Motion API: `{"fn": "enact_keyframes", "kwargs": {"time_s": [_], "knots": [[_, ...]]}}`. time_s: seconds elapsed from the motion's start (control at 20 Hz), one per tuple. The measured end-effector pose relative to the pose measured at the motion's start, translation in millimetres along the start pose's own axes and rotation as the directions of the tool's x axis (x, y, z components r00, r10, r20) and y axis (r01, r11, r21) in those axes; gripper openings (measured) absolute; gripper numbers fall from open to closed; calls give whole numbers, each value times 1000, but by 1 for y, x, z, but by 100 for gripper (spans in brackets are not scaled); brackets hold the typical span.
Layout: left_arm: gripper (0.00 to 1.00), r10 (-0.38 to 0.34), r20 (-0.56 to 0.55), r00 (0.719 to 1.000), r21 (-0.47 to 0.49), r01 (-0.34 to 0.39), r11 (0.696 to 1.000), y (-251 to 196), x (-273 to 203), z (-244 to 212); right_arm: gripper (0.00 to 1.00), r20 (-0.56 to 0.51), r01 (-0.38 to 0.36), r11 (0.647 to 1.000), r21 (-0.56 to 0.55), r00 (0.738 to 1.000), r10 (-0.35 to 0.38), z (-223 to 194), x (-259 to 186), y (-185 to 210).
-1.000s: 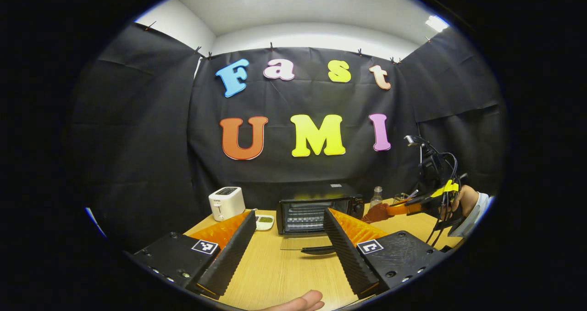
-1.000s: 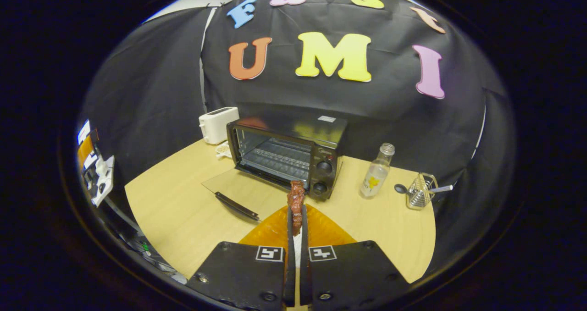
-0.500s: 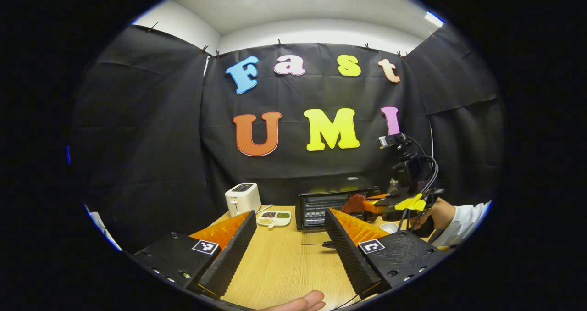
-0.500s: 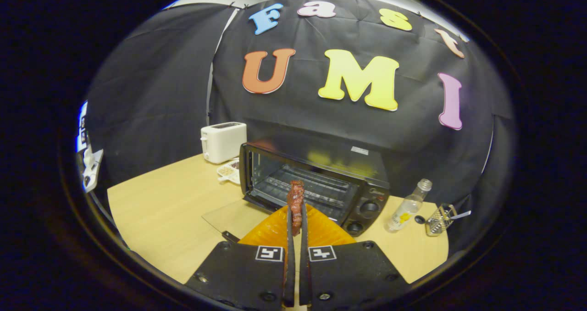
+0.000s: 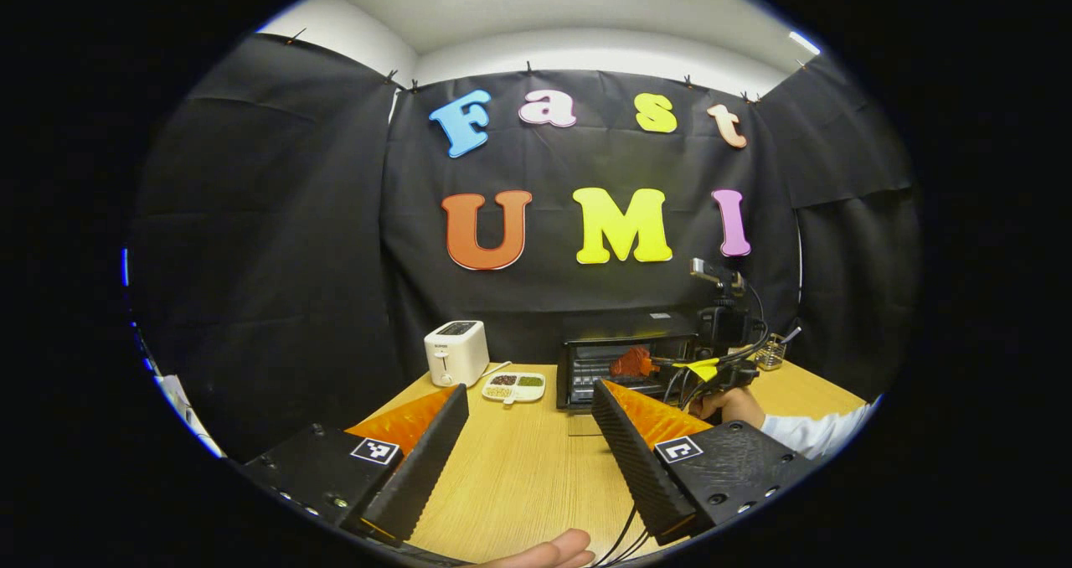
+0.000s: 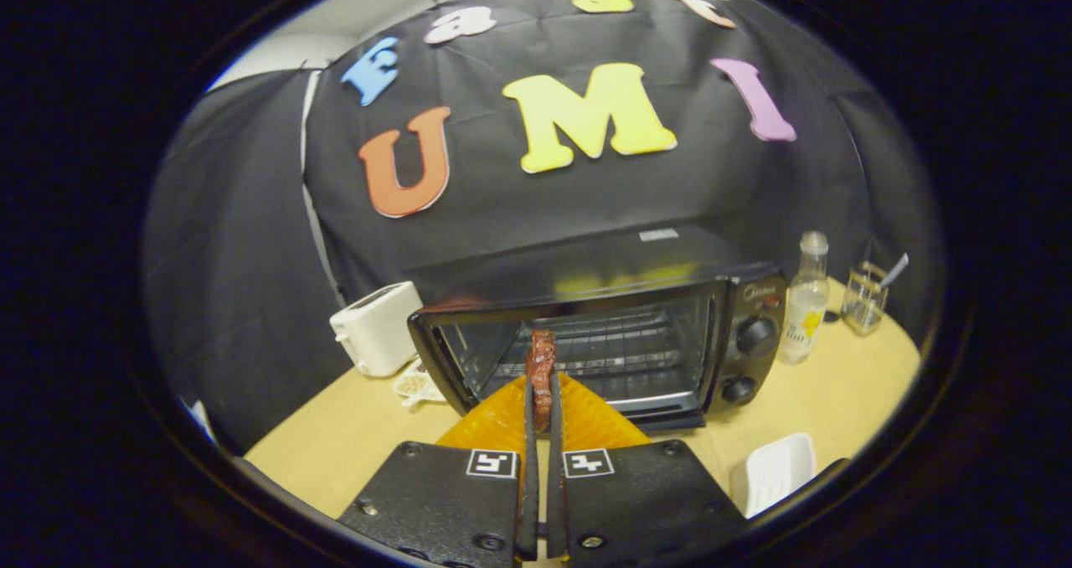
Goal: Open the electric oven with the left hand, put the food in, and close the electric oven.
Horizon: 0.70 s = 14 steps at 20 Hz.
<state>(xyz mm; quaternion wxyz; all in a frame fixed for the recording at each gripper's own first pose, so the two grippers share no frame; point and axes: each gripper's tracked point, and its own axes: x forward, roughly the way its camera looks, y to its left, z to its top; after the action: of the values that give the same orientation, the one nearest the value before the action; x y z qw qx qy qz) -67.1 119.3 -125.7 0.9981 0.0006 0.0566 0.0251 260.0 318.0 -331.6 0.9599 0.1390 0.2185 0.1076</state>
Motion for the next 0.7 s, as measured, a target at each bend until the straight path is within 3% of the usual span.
{"fn": "enact_keyframes", "kwargs": {"time_s": [0.2,0.4,0.6,0.7], "knots": [[95,17,-3,1000,-21,-17,1000,10,4,-4,7,11,4,976,216,1000,-7,1,31,-11],[95,40,-36,999,-44,-41,998,19,6,-17,7,9,19,897,442,1000,-26,4,65,-27],[95,52,-65,997,-41,-54,998,22,4,-28,10,-10,80,842,533,996,-89,0,89,-56],[95,64,-76,995,-37,-67,997,25,4,-32,14,-31,89,847,525,996,-86,-2,90,-59]]}}
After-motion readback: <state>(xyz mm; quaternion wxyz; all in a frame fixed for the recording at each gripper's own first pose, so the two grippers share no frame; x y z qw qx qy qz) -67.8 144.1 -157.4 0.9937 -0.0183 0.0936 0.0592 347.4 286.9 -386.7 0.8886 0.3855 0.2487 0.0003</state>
